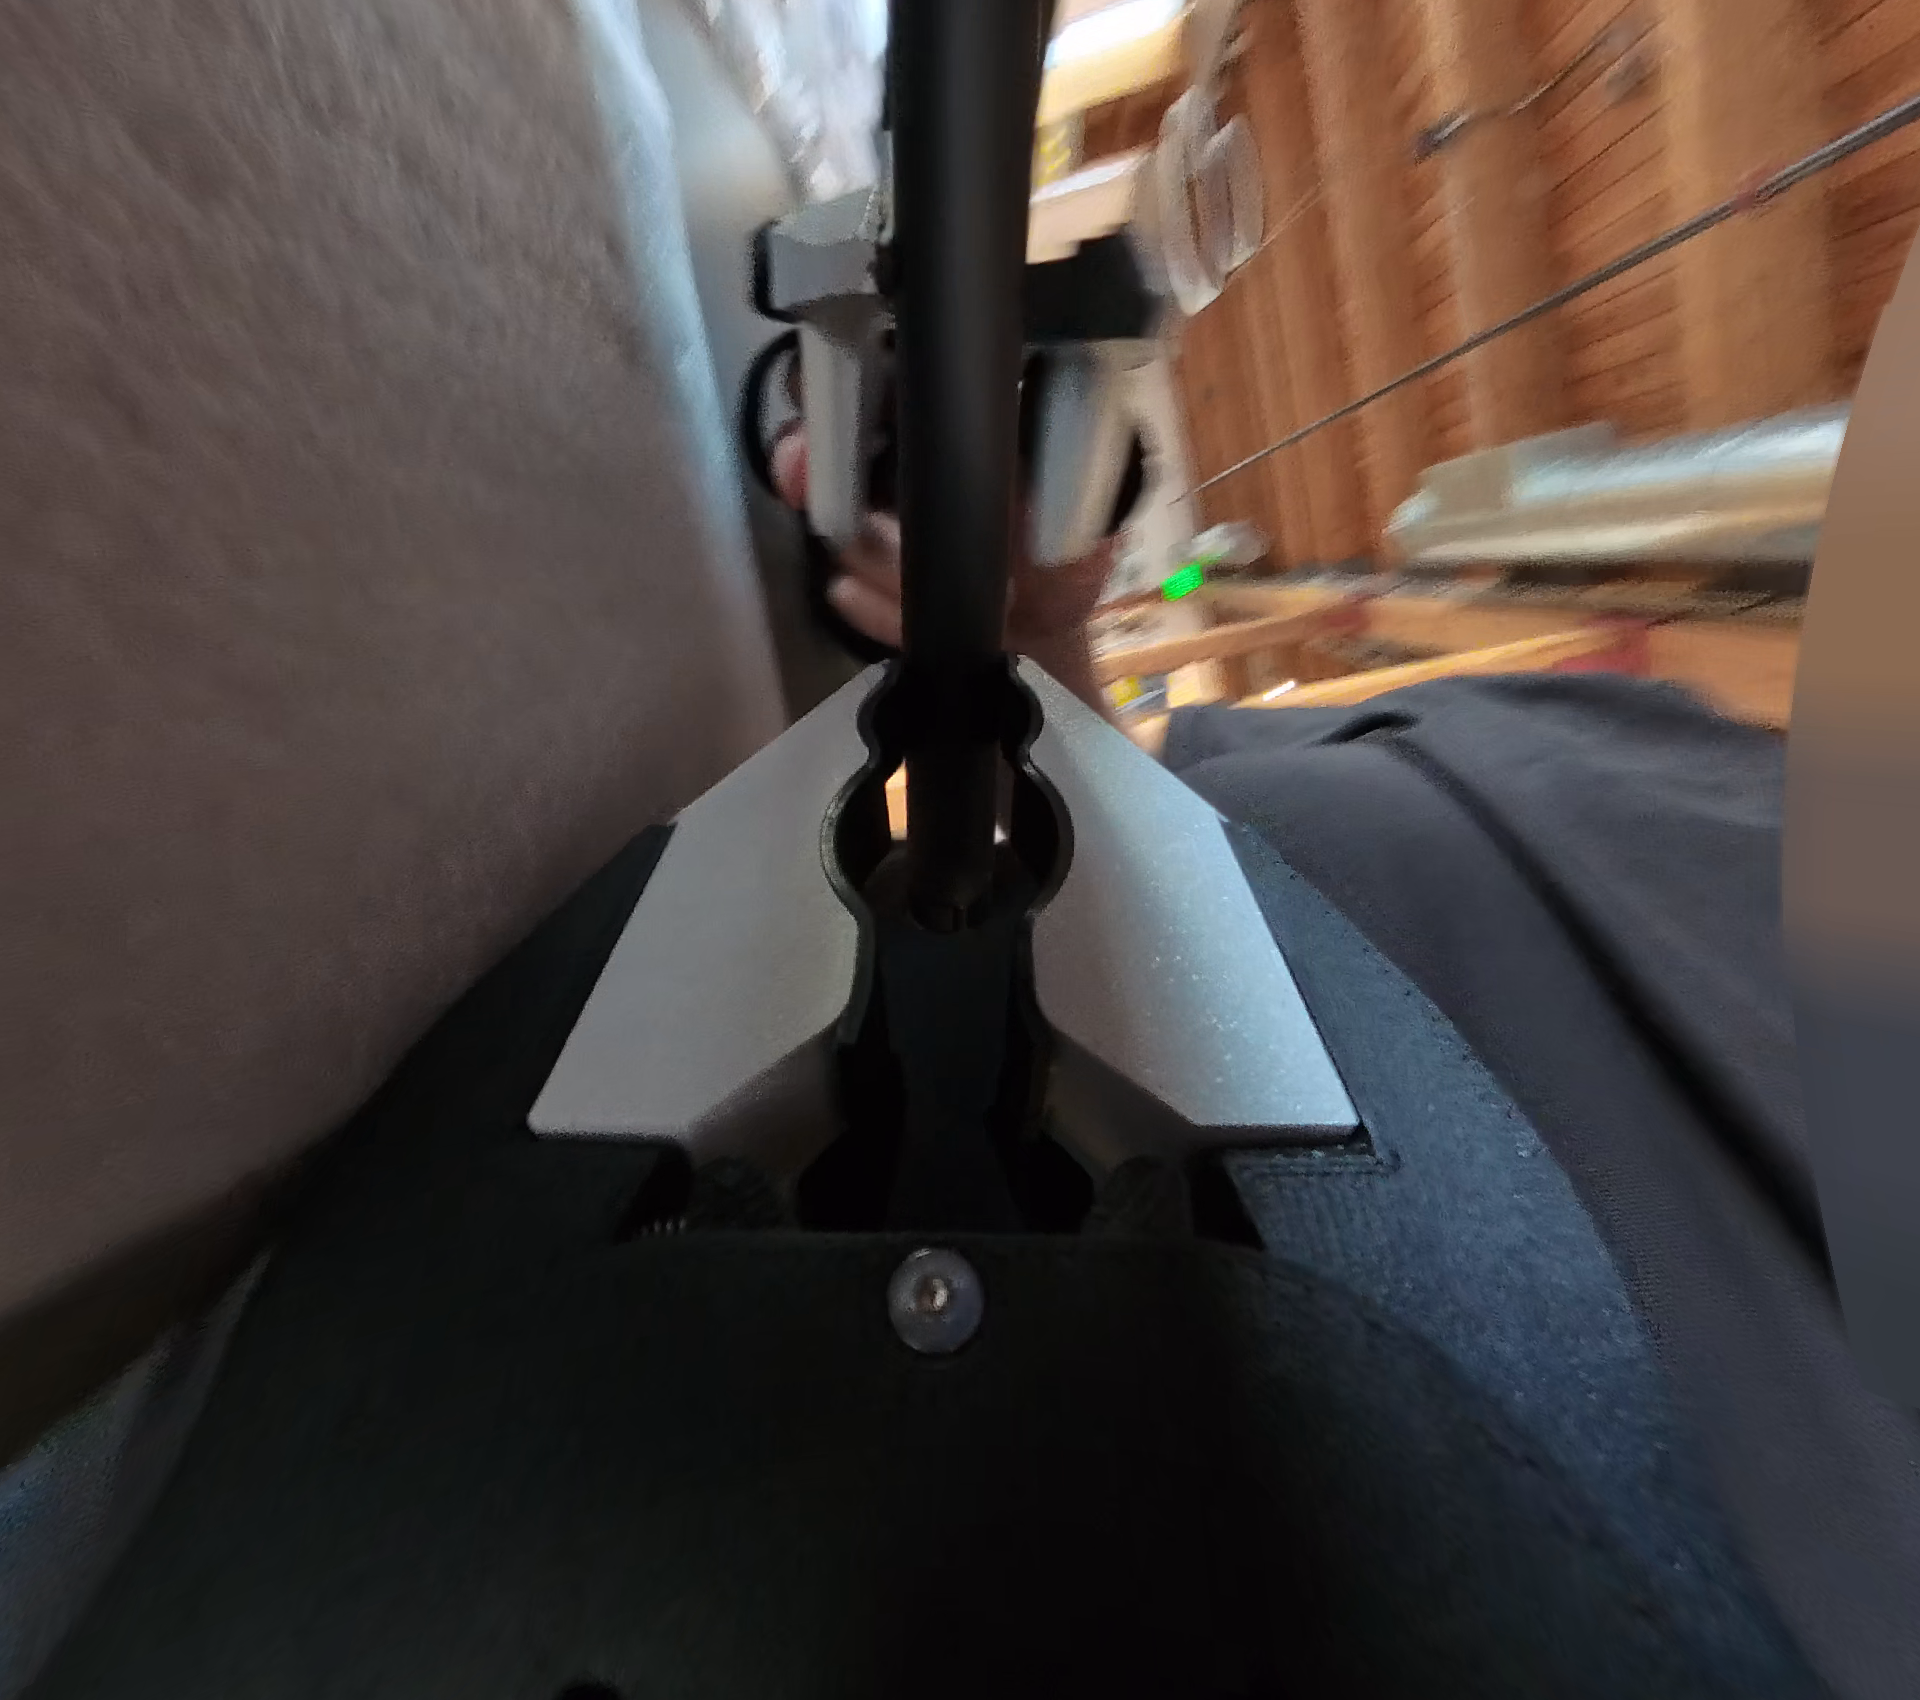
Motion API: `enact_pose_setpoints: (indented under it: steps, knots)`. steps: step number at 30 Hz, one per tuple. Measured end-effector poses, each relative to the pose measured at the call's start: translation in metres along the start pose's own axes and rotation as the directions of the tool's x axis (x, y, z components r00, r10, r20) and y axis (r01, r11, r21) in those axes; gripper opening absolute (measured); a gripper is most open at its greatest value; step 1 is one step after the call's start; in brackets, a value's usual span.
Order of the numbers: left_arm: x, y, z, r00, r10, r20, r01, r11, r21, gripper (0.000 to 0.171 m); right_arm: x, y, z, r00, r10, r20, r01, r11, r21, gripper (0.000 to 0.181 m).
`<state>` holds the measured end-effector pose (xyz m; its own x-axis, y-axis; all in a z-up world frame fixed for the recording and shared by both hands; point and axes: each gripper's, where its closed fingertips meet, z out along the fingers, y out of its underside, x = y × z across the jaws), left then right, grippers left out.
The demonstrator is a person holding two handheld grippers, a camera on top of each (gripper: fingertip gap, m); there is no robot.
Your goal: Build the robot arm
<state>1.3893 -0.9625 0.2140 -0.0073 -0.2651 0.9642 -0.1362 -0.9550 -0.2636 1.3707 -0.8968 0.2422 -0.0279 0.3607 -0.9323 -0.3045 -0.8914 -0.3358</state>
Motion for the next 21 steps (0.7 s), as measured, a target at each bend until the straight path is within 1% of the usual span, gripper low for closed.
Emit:
enact_pose_setpoints:
  steps: [1, 3, 6, 8, 9, 11, 14, 16, 17, 19, 21]
  knots:
    - [-0.002, 0.004, 0.001, 0.999, 0.030, 0.024, -0.029, 0.999, -0.016, 0.016, -0.002, 0.003, 0.000, 1.000, 0.011, 0.006, -0.011, 1.000, 0.012, 0.037]
    - [-0.002, 0.012, 0.005, 0.996, 0.075, 0.049, -0.073, 0.996, -0.050, 0.016, -0.005, 0.010, 0.000, 0.999, 0.038, 0.017, -0.039, 0.999, 0.033, 0.036]
    - [-0.002, 0.022, 0.016, 0.993, 0.087, 0.075, -0.080, 0.993, -0.090, 0.016, -0.006, 0.022, 0.002, 1.000, 0.017, -0.016, -0.017, 1.000, 0.008, 0.035]
    - [-0.004, 0.028, 0.025, 0.989, 0.102, 0.104, -0.089, 0.988, -0.123, 0.016, -0.004, 0.033, -0.001, 0.998, -0.022, -0.060, 0.019, 0.999, -0.051, 0.029]
    - [-0.004, 0.031, 0.029, 0.987, 0.107, 0.118, -0.092, 0.987, -0.130, 0.017, -0.006, 0.037, -0.003, 0.997, -0.042, -0.064, 0.037, 0.996, -0.077, 0.029]
    - [-0.003, 0.035, 0.037, 0.985, 0.101, 0.139, -0.084, 0.989, -0.121, 0.016, -0.008, 0.042, -0.012, 0.996, -0.060, -0.069, 0.051, 0.992, -0.117, 0.028]
    - [0.003, 0.038, 0.052, 0.977, 0.109, 0.181, -0.093, 0.991, -0.096, 0.016, -0.008, 0.053, -0.031, 0.994, -0.061, -0.092, 0.040, 0.977, -0.211, 0.025]
    - [0.002, 0.042, 0.063, 0.964, 0.127, 0.234, -0.105, 0.989, -0.104, 0.016, -0.010, 0.058, -0.042, 0.992, -0.067, -0.106, 0.038, 0.965, -0.258, 0.025]
    - [0.003, 0.044, 0.069, 0.959, 0.128, 0.254, -0.106, 0.990, -0.097, 0.016, -0.015, 0.057, -0.047, 0.993, -0.076, -0.089, 0.050, 0.964, -0.263, 0.017]
    - [0.007, 0.049, 0.082, 0.959, 0.123, 0.255, -0.100, 0.990, -0.101, 0.017, -0.021, 0.058, -0.057, 0.991, -0.098, -0.088, 0.070, 0.957, -0.280, 0.016]
    - [0.007, 0.054, 0.094, 0.955, 0.134, 0.265, -0.104, 0.987, -0.125, 0.017, -0.024, 0.063, -0.065, 0.986, -0.146, -0.082, 0.112, 0.939, -0.324, 0.023]
